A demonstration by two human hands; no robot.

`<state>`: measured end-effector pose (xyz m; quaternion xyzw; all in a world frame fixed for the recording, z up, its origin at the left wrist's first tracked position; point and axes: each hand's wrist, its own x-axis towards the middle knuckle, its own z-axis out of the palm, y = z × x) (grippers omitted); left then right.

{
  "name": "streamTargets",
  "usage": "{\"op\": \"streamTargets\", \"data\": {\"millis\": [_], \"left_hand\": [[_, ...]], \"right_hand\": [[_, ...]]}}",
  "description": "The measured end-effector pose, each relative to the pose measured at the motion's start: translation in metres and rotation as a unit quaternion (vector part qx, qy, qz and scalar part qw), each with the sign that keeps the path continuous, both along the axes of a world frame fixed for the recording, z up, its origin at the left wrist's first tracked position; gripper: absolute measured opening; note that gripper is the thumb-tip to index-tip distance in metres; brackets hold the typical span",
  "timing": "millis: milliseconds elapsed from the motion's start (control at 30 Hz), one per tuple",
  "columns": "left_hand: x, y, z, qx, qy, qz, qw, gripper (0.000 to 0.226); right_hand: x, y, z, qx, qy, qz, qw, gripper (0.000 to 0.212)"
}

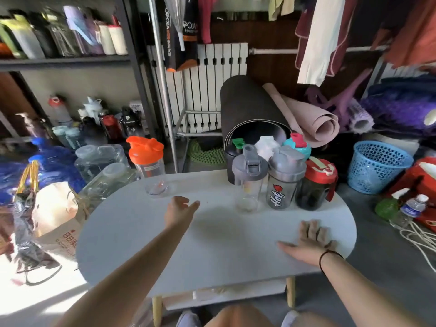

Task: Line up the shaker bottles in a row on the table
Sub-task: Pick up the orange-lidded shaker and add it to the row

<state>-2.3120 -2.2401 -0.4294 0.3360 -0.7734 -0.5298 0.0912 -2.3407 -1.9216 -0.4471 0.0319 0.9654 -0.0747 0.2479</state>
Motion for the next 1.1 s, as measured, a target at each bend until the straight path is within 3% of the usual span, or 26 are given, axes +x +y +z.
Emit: {"op": "streamTargets", "data": {"millis": [133,233,333,500,700,933,1000,1100], "left_hand": [[0.009,-0.047,0.007,0.05,0.047,0.195,0.978,0.069],[0.002,-0.071,0.018,0.063,0.095,0.229,0.967,0.105],[-0.014,-0.092,0.021,0.027,0.139,0.175,0.974,0.124],[-0.049,-0.123,0.013,0.03,0.18,0.093,0.979,0.124],[-0.051,-0.115,0.005,-0.048,0.138,0.083,0.986,0.065],[0.038,-0.013,0.013,0.026,0.19,-0.081,0.978,0.074],[0.054,0.018,0.009,0.025,0.171,-0.152,0.973,0.09],[0.055,0.075,0.008,0.024,0.145,-0.248,0.957,0.093]], "right_hand": [[0.007,-0.01,0.008,0.029,-0.059,0.015,0.998,0.149],[0.007,-0.012,0.011,0.041,-0.08,0.025,0.996,0.162],[0.009,-0.011,0.01,0.035,-0.067,0.025,0.997,0.153],[0.011,-0.009,0.005,0.007,-0.053,0.017,0.998,0.144],[0.011,-0.006,-0.002,-0.019,-0.031,0.001,0.999,0.142],[0.02,0.006,0.008,-0.109,0.028,0.003,0.994,0.121],[0.029,0.01,0.02,-0.17,0.082,0.047,0.981,0.118],[0.043,0.011,0.038,-0.229,0.112,0.129,0.958,0.12]]}}
